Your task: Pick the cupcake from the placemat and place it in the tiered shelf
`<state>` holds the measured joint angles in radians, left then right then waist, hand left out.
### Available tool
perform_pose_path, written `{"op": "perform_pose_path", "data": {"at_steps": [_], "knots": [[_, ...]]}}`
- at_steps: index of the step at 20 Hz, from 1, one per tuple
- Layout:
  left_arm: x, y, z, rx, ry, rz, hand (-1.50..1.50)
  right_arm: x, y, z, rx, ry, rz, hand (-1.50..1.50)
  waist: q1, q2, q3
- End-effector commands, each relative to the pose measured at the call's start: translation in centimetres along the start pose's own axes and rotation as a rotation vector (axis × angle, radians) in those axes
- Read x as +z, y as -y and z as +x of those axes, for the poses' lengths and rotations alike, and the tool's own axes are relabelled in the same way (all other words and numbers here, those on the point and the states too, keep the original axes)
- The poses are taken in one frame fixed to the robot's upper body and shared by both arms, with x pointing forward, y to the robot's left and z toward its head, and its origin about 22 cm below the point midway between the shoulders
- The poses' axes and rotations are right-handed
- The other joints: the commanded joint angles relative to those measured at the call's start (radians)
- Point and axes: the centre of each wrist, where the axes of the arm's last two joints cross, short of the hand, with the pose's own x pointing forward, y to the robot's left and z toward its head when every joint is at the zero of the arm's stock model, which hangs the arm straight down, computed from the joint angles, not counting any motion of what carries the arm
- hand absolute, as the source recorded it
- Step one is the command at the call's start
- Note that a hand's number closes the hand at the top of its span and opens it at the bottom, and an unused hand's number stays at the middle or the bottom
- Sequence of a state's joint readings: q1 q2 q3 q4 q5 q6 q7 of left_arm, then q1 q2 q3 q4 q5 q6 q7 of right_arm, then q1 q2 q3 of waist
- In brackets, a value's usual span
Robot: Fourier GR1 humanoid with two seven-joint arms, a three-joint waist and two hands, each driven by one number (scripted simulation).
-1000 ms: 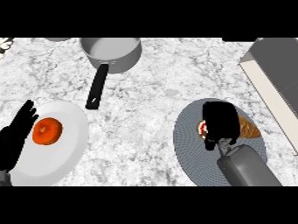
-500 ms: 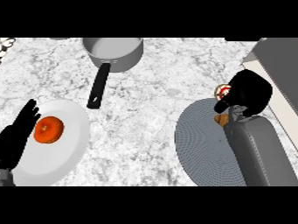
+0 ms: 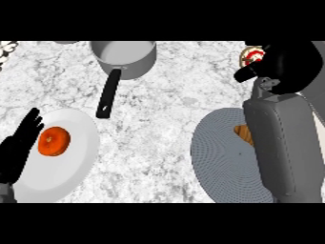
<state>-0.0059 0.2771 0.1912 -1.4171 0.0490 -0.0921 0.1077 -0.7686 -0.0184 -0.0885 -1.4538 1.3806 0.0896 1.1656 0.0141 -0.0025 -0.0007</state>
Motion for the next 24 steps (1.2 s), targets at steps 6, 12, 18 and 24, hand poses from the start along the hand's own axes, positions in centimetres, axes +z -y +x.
{"op": "perform_pose_path", "data": {"at_steps": [6,12,18,24], "knots": [[-0.3,-0.8,0.9,-0.006,0.016,0.008,0.0,2.5,6.9,3.7,-0.178,-0.156,-0.195,1.5,-0.009,-0.002,0.0],[0.1,0.2,-1.1,-0.006,0.004,0.018,0.0,1.5,11.7,5.7,-0.174,-0.151,-0.299,1.5,-0.016,0.0,-0.001],[0.7,-0.4,-0.5,0.004,-0.005,0.003,0.0,0.2,12.9,7.2,0.0,-0.219,-0.368,1.5,-0.012,-0.002,-0.001],[0.7,0.9,-1.1,0.008,-0.012,0.02,0.0,-2.4,14.7,6.6,0.07,-0.238,-0.375,1.5,-0.016,-0.001,0.0]]}}
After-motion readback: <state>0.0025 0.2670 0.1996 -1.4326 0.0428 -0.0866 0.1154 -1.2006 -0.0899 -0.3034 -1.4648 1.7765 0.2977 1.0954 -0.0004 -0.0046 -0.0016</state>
